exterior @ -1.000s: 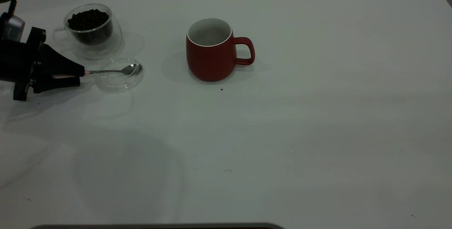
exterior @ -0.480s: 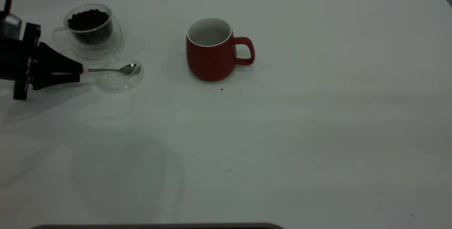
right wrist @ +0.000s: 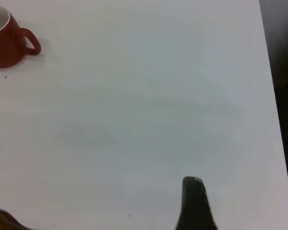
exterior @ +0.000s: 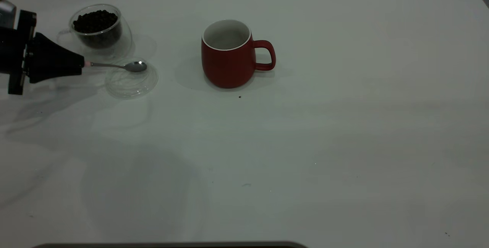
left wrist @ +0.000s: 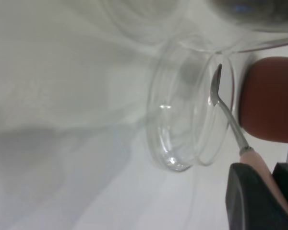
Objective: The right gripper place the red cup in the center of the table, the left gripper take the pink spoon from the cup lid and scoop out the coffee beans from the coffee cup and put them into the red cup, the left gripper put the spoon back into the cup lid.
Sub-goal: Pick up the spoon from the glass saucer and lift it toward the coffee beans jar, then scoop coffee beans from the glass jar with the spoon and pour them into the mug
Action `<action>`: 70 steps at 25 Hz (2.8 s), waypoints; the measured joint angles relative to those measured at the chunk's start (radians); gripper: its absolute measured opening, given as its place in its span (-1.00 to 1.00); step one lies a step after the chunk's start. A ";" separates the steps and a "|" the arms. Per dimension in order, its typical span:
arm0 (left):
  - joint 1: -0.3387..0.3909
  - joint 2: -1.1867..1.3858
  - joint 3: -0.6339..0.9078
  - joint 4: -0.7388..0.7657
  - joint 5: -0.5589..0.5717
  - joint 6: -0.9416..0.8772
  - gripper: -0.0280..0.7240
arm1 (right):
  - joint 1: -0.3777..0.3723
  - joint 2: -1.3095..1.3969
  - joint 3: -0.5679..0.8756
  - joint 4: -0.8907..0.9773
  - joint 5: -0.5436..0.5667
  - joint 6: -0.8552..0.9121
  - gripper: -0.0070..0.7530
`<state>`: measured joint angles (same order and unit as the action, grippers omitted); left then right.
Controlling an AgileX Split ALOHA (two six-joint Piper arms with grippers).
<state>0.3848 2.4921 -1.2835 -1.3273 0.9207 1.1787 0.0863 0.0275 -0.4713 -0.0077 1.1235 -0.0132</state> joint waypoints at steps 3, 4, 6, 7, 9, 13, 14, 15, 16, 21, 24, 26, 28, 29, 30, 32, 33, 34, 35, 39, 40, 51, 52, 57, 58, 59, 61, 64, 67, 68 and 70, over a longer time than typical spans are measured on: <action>0.000 -0.024 0.000 0.048 0.004 -0.018 -0.62 | 0.000 0.000 0.000 0.000 0.000 0.000 0.49; 0.000 -0.032 0.000 0.067 0.009 -0.031 -0.62 | 0.000 0.000 0.000 0.000 0.000 0.001 0.49; 0.000 -0.056 0.000 0.108 0.012 -0.049 -0.62 | 0.000 0.000 0.000 0.000 0.000 0.001 0.49; 0.000 -0.067 0.000 0.131 0.014 -0.056 -0.62 | 0.000 0.000 0.000 0.000 0.000 0.001 0.49; 0.000 -0.095 0.000 0.166 0.015 -0.073 -0.62 | 0.000 0.000 0.000 0.000 0.000 0.001 0.49; 0.000 -0.161 0.000 0.191 0.037 -0.081 -0.62 | 0.000 0.000 0.000 0.000 0.000 0.001 0.49; 0.000 -0.180 -0.001 0.191 0.046 -0.081 -0.62 | 0.000 0.000 0.000 0.000 0.000 0.001 0.49; 0.000 -0.195 -0.004 0.191 0.060 -0.080 -0.62 | 0.000 0.000 0.000 0.000 0.000 0.001 0.49; 0.000 -0.212 -0.013 0.191 0.068 -0.077 -0.62 | 0.000 0.000 0.000 0.000 0.000 0.001 0.49; 0.006 -0.254 -0.095 0.187 0.066 -0.051 -0.62 | 0.000 0.000 0.000 0.000 0.000 0.001 0.49; 0.027 -0.256 -0.126 0.184 0.012 -0.051 -0.62 | 0.000 0.000 0.000 0.000 0.000 0.001 0.49; 0.044 -0.256 -0.130 0.181 -0.044 -0.051 -0.62 | 0.000 0.000 0.000 0.000 0.000 0.001 0.49; 0.060 -0.254 -0.130 0.178 -0.087 -0.052 -0.62 | 0.000 0.000 0.000 0.000 0.000 0.001 0.49; 0.066 -0.252 -0.130 0.169 -0.101 -0.051 -0.62 | 0.000 0.000 0.000 0.000 0.000 0.002 0.49; 0.069 -0.247 -0.130 0.160 -0.107 -0.046 -0.62 | 0.000 0.000 0.000 0.000 0.000 0.002 0.49; 0.070 -0.233 -0.130 0.140 -0.111 -0.024 -0.62 | 0.000 0.000 0.000 0.000 0.000 0.002 0.49; 0.070 -0.222 -0.130 0.132 -0.109 -0.009 -0.62 | 0.000 0.000 0.000 0.000 0.000 0.002 0.49; 0.070 -0.212 -0.130 0.123 -0.106 0.005 -0.62 | 0.000 0.000 0.000 0.000 0.000 0.002 0.49; 0.070 -0.200 -0.130 0.109 -0.102 0.020 -0.62 | 0.000 0.000 0.000 0.000 0.000 0.002 0.49; 0.070 -0.168 -0.130 0.090 -0.096 0.056 -0.62 | 0.000 0.000 0.000 0.000 0.000 0.002 0.49; 0.070 -0.163 -0.130 0.089 -0.097 0.061 -0.62 | 0.000 0.000 0.000 0.000 0.000 0.002 0.49; 0.069 -0.114 -0.130 0.080 -0.084 0.093 -0.62 | 0.000 0.000 0.000 0.000 0.000 0.002 0.49; 0.068 -0.108 -0.130 0.079 -0.082 0.093 -0.62 | 0.000 0.000 0.000 0.000 0.000 0.002 0.49; 0.064 -0.094 -0.130 0.076 -0.069 0.092 -0.62 | 0.000 0.000 0.000 0.000 0.000 0.002 0.49; 0.063 -0.094 -0.130 0.076 -0.069 0.086 -0.62 | 0.000 0.000 0.000 0.000 0.000 0.002 0.49; 0.063 -0.094 -0.130 0.076 -0.069 0.073 -0.62 | 0.000 0.000 0.000 0.000 0.000 0.002 0.49; 0.061 -0.093 -0.130 0.075 -0.068 0.041 -0.62 | 0.000 0.000 0.000 0.000 0.000 0.002 0.49; 0.060 -0.093 -0.130 0.076 -0.068 -0.015 -0.62 | 0.000 0.000 0.000 0.000 0.000 0.002 0.49; 0.059 -0.091 -0.130 0.075 -0.064 -0.067 -0.62 | 0.000 0.000 0.000 0.000 0.000 0.002 0.49; 0.059 -0.091 -0.130 0.075 -0.063 -0.081 -0.62 | 0.000 0.000 0.000 0.000 0.000 0.002 0.49; 0.059 -0.091 -0.130 0.075 -0.061 -0.109 -0.62 | 0.000 0.000 0.000 0.000 0.000 0.002 0.49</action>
<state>0.4442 2.4006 -1.4138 -1.2520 0.8597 1.0700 0.0863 0.0275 -0.4713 -0.0077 1.1235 -0.0110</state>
